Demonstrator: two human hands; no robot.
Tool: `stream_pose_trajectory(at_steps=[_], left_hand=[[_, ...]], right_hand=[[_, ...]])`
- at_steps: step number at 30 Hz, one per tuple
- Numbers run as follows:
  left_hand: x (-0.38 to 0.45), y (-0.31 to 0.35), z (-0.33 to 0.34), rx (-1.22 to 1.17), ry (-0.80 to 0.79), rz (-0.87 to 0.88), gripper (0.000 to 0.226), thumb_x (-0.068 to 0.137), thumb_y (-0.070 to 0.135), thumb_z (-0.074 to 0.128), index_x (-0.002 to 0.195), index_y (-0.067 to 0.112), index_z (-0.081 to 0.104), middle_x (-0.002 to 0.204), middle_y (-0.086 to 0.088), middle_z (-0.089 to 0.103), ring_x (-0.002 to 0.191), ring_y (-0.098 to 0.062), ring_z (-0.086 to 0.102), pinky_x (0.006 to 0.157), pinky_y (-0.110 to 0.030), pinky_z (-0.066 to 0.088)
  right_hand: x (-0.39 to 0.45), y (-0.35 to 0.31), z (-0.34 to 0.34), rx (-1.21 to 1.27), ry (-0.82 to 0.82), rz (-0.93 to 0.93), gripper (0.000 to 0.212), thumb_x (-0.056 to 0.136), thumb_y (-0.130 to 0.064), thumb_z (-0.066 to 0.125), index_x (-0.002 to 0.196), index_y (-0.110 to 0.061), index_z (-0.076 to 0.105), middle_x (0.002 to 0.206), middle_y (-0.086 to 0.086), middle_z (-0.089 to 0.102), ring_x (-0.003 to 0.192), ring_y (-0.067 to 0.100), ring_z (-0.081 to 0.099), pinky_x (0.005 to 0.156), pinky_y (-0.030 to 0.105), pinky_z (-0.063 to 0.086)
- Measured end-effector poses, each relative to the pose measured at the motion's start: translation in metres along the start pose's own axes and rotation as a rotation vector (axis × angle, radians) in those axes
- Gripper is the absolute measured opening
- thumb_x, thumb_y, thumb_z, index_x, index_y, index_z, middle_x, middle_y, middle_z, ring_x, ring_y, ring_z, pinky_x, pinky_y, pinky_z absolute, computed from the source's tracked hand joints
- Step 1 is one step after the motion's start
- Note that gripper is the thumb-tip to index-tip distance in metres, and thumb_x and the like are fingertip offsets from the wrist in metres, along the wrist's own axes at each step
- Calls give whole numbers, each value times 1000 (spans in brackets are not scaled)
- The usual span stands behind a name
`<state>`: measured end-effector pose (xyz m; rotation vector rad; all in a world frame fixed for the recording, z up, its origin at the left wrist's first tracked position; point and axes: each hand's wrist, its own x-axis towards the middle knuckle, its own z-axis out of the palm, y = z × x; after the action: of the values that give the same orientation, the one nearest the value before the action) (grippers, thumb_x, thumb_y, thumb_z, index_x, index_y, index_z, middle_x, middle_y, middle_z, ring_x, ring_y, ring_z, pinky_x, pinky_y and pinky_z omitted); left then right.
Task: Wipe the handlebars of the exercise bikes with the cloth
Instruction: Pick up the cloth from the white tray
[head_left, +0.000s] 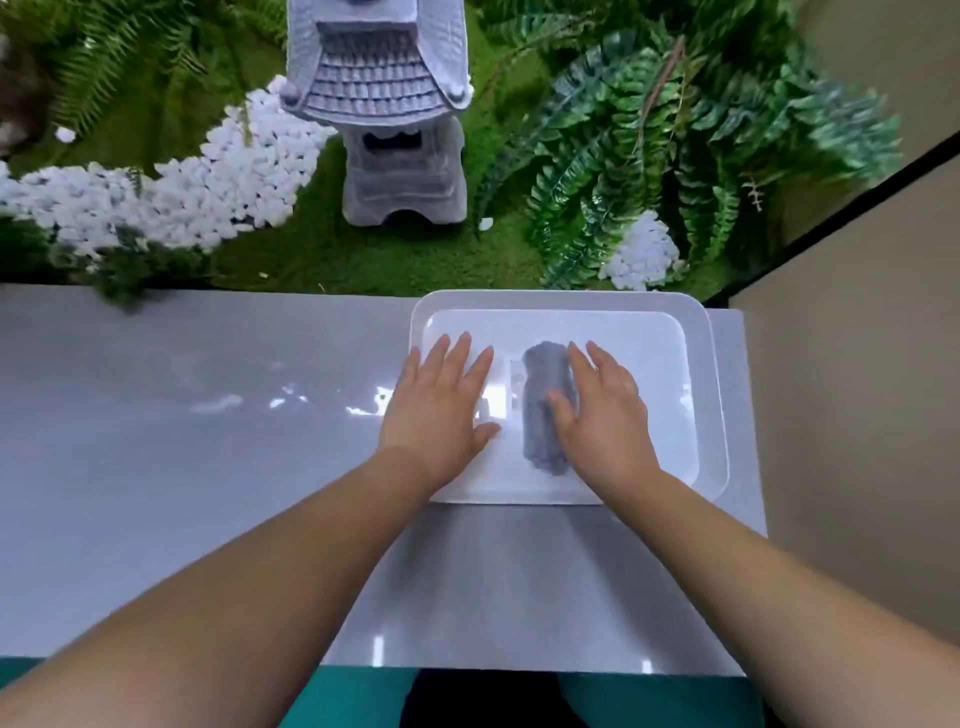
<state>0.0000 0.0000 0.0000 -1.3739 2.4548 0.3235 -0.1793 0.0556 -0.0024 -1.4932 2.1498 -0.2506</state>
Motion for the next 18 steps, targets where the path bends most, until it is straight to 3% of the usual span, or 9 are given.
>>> stream_pose_trajectory(at_steps=[3, 9, 18], left_hand=[[14, -2, 11, 66, -8, -7, 82, 90, 66, 34, 151, 27, -3, 160, -5, -6, 147, -27, -5, 116, -46, -4], [23, -7, 23, 121, 4, 26, 82, 87, 71, 27, 152, 28, 1, 160, -7, -4, 147, -28, 0, 116, -46, -9], [23, -7, 20, 93, -14, 22, 79, 89, 68, 31, 152, 28, 3, 160, -5, -5, 147, -26, -1, 117, -45, -9]], right_hand=[[10, -5, 11, 83, 65, 69, 55, 94, -42, 49, 146, -28, 35, 141, 9, 36, 127, 28, 35, 106, 41, 32], [19, -16, 29, 102, 74, 143, 64, 87, -52, 58, 144, -35, 35, 117, 5, 36, 107, 24, 39, 95, 38, 40], [31, -12, 32, -32, -10, 122, 56, 94, -31, 53, 147, -29, 33, 109, 14, 53, 104, 31, 52, 91, 40, 44]])
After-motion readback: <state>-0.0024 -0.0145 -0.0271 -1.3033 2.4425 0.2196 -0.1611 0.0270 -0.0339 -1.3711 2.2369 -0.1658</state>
